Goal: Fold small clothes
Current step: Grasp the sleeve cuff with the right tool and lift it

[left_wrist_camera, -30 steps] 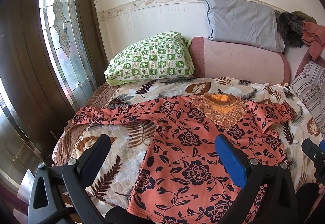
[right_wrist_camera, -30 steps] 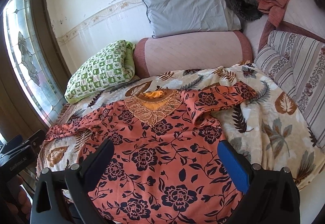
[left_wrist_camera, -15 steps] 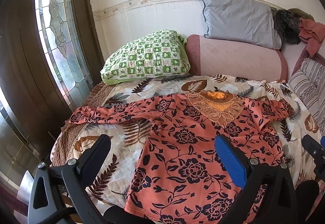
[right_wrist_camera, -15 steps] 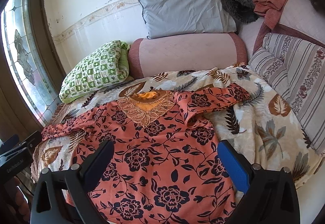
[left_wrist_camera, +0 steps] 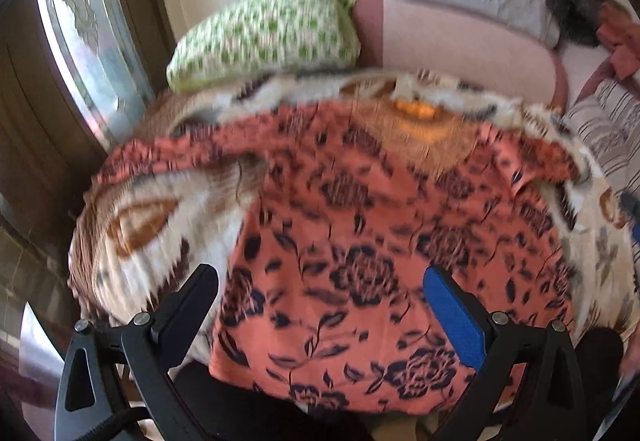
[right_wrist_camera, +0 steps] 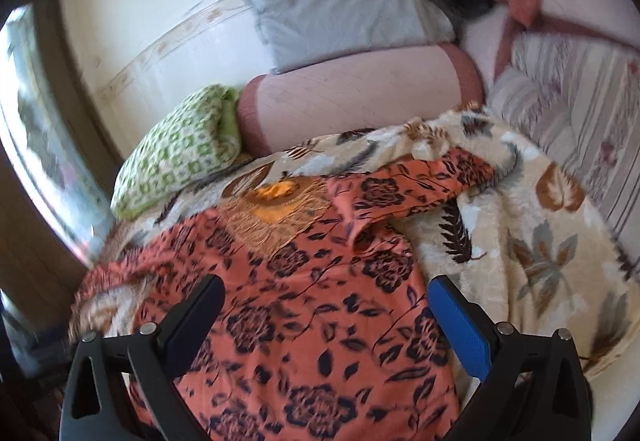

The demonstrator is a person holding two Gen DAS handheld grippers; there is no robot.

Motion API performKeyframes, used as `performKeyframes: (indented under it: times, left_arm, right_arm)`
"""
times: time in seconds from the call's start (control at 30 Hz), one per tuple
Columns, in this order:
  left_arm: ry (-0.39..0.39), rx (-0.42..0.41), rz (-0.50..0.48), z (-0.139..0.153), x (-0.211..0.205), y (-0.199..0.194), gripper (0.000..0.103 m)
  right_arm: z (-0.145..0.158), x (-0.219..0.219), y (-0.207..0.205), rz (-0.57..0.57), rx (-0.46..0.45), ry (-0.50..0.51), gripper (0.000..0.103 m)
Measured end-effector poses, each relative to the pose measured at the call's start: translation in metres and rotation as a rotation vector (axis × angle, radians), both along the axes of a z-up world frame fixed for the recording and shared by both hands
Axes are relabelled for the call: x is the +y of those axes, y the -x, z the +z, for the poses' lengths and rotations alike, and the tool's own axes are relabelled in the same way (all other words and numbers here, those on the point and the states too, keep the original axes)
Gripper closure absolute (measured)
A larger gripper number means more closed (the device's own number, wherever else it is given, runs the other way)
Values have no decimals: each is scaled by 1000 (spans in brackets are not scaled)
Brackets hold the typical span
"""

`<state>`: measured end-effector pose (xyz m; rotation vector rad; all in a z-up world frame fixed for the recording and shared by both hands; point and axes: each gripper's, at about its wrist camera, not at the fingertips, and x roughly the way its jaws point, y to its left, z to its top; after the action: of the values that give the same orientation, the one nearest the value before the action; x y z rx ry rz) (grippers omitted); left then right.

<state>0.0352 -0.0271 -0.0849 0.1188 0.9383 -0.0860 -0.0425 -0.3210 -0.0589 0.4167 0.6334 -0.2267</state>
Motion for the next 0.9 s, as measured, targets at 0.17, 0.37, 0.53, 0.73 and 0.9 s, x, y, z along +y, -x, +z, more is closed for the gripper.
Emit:
performKeyframes:
  times: [0.17,0.37,0.53,0.73,0.9]
  left_arm:
    - [-53,-7,-8,-8,-9,2,1]
    - [-88,-3,-49,-10,-25,-5,1]
    - [-122,35,-69,-21,-33,-7,1]
    - [-129,34,-43,-18,-26,-12,1]
    - [-134,39,-33,-19,-19,-16,1]
  right_arm:
    - [-39,-79,-14,-198,43,-93,0]
    - [-60,-133,-44,-233,60,-111,0]
    - [-89,-193,-88,-229,-14,-341,1]
    - [-152,-253,-134,-353,-28,-699,25]
    - [-164,-278,-147,-501,-46,-709,33]
